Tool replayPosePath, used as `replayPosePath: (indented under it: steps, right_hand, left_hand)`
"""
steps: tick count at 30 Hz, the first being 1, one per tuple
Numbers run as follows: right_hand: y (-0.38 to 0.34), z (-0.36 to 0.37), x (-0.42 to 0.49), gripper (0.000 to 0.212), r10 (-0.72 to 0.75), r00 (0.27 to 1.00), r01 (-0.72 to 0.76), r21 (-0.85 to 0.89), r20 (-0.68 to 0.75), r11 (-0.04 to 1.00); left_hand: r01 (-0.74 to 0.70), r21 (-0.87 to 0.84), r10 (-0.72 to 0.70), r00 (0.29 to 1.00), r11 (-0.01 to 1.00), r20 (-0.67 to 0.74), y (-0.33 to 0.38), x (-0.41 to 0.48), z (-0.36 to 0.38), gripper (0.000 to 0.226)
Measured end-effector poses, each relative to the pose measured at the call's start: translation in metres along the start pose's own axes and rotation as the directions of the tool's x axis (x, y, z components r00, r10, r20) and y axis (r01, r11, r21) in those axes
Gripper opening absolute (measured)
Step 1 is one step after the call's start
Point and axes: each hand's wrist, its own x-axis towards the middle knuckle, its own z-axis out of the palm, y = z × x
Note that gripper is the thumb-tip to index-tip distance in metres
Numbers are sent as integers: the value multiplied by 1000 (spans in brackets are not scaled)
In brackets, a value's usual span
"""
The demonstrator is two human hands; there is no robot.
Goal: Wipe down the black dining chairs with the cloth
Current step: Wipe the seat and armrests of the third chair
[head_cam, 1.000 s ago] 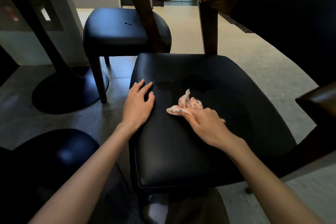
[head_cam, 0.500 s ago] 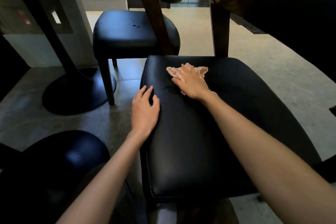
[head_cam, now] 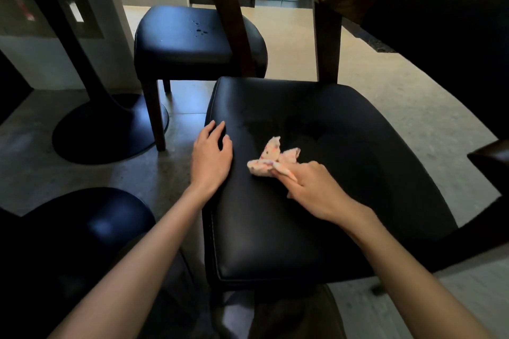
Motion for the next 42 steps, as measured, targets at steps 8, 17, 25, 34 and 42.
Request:
replayPosePath:
  steps: [8, 17, 25, 34, 42]
  right_hand:
    - [-1, -41, 76, 42, -28, 863, 90, 97, -505, 991]
    - [13, 11, 205, 62, 140, 989, -148, -192, -57, 970]
    - [-1, 7, 156, 74, -41, 999, 40, -88, -14, 995]
    - [-11, 0, 20, 58, -84, 989, 70, 123, 118, 990]
    - [9, -28, 127, 49, 18, 976, -5, 63, -217, 998]
  left_hand:
    - [8, -50, -7, 1000, 999, 11, 0, -3, -3, 44]
    - [-10, -36, 8, 998, 999, -65, -4, 2, 3, 44]
    - [-17, -57, 11, 995, 998, -103, -6, 7, 5, 42]
    - [10, -163, -15, 999, 987, -29, -6, 4, -3, 41]
    - [-1, -161, 7, 999, 987, 35, -15, 1, -3, 44]
